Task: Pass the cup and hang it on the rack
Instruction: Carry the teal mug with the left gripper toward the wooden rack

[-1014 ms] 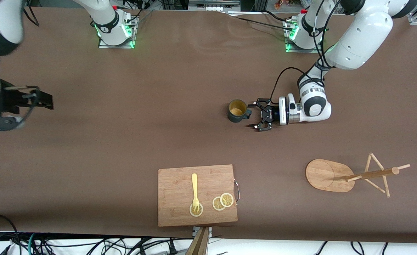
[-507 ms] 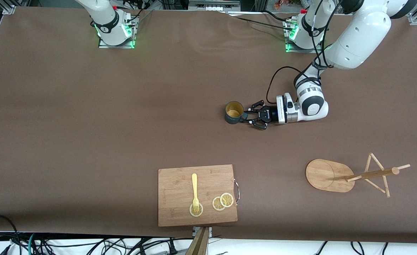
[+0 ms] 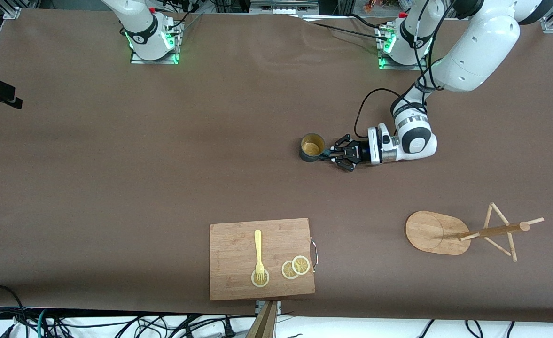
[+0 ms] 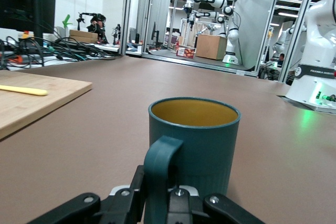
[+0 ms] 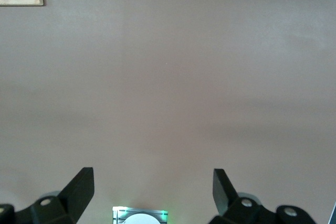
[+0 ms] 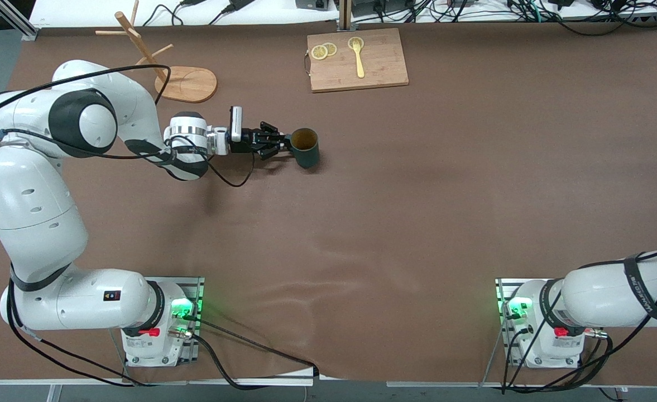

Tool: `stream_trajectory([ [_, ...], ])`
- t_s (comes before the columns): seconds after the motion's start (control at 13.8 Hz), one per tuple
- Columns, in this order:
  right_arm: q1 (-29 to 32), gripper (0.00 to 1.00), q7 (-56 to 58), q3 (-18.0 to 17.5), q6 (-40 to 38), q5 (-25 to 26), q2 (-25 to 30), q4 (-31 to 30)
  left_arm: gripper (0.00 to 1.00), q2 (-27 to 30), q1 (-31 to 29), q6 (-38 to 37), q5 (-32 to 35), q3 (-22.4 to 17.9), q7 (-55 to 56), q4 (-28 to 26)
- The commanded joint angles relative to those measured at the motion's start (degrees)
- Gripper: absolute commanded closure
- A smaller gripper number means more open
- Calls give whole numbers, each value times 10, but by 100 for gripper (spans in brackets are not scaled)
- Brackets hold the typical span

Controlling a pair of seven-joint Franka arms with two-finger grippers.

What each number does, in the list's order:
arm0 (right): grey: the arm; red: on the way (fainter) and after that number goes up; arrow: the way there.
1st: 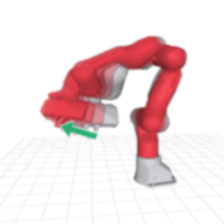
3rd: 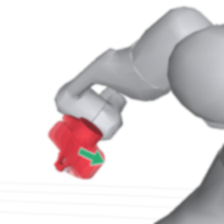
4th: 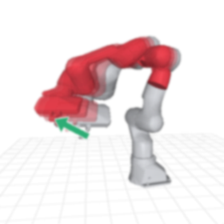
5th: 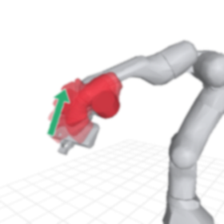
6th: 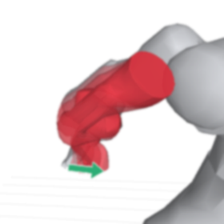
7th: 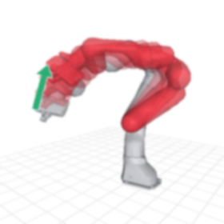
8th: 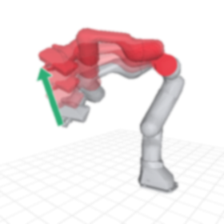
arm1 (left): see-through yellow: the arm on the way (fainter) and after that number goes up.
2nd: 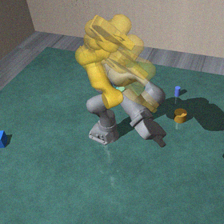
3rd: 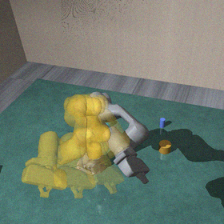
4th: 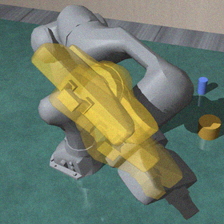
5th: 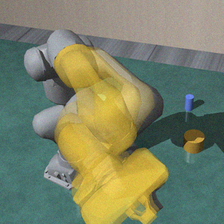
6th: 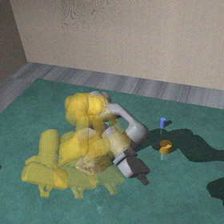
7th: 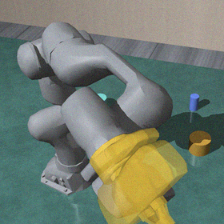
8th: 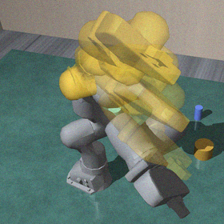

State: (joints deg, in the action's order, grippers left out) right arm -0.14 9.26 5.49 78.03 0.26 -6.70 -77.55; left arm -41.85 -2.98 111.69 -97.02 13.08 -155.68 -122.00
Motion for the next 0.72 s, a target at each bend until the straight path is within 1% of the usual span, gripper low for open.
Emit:
stream_trajectory([
  [0.0, 14, 0, -1, -13, -1, 10, 16, -20, 100, 9, -64, -7, 44, 0, -16, -3],
  [0.14, 10, 0, -5, -16, -6, 10, 12, -17, 100, 46, -117, -30, 140, 1, 71, 4],
  [0.22, 6, 0, -5, -15, -6, 10, 13, -17, 100, 73, -138, -57, 192, -1, 124, 5],
  [0.36, 3, 0, -5, -14, -7, 10, 12, -16, 100, 99, -195, -102, 266, -2, 182, 11],
  [0.51, 3, 0, -4, -14, -7, 9, 10, -16, 100, 98, -242, -166, 341, -4, 250, 56],
  [0.65, 3, 0, -4, -14, -3, 8, 9, -17, 100, 97, -293, -219, 405, -5, 365, 102],
])
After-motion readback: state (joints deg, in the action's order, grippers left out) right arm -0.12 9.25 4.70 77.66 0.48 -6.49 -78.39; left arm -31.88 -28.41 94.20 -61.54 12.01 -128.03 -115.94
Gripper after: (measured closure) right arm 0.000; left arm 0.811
